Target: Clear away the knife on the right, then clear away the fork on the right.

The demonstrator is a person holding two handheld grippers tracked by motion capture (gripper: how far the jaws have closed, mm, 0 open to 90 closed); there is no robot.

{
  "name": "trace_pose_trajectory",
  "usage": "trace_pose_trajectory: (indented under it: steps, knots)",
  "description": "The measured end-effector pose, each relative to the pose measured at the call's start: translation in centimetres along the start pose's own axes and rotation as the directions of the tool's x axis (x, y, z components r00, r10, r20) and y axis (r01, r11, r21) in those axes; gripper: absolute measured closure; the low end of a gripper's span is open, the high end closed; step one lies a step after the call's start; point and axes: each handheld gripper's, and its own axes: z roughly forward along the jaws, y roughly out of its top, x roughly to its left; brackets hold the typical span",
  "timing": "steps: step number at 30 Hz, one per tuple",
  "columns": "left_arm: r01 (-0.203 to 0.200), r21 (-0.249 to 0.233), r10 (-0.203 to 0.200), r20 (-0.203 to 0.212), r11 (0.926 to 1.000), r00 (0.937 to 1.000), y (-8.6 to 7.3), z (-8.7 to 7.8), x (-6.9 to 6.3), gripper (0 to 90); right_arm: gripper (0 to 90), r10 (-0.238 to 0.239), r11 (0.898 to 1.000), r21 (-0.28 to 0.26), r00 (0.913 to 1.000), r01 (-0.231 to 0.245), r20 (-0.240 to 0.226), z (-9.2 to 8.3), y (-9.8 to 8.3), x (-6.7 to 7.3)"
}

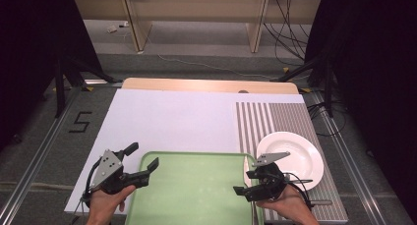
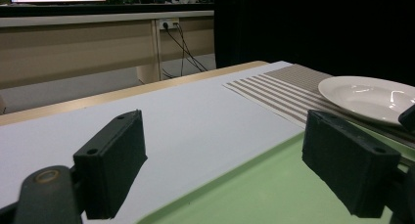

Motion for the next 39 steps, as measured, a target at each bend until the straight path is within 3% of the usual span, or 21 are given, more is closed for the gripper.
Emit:
trace_pose_trajectory:
  steps: [3, 10, 17, 27, 39]
  knots:
    - [0.0, 0.003, 0.0, -0.002, 1.0, 1.0, -0.1, -0.1, 0.0, 15.9, 19.5, 0.011, 0.998, -0.063, 0.9998, -0.012, -0.018, -0.3, 0.2, -0.2]
    - [0.004, 0.0, -0.004, -0.004, 1.0, 1.0, -0.1, -0.2, 0.1, 16.0, 16.1, 0.036, 0.99, -0.136, 0.9974, -0.044, -0.062, -1.4, 0.5, -0.5]
    - [0.005, -0.001, -0.005, -0.002, 1.0, 1.0, -0.1, -0.4, 0.1, 16.0, 13.8, 0.021, 0.985, -0.167, 0.9964, -0.034, -0.082, -1.5, 0.6, -0.6]
    - [0.004, -0.009, -0.004, 0.012, 1.0, 0.9999, -0.1, 0.0, 0.0, 16.0, 13.8, 0.027, 0.98, -0.197, 0.9977, -0.038, -0.062, -2.2, 0.4, -1.0]
    - [-0.006, -0.001, 0.006, 0.026, 1.0, 0.9996, 0.0, 0.1, -0.2, 16.0, 13.9, 0.046, 0.979, -0.2, 0.999, -0.045, -0.002, -3.7, -0.3, -1.4]
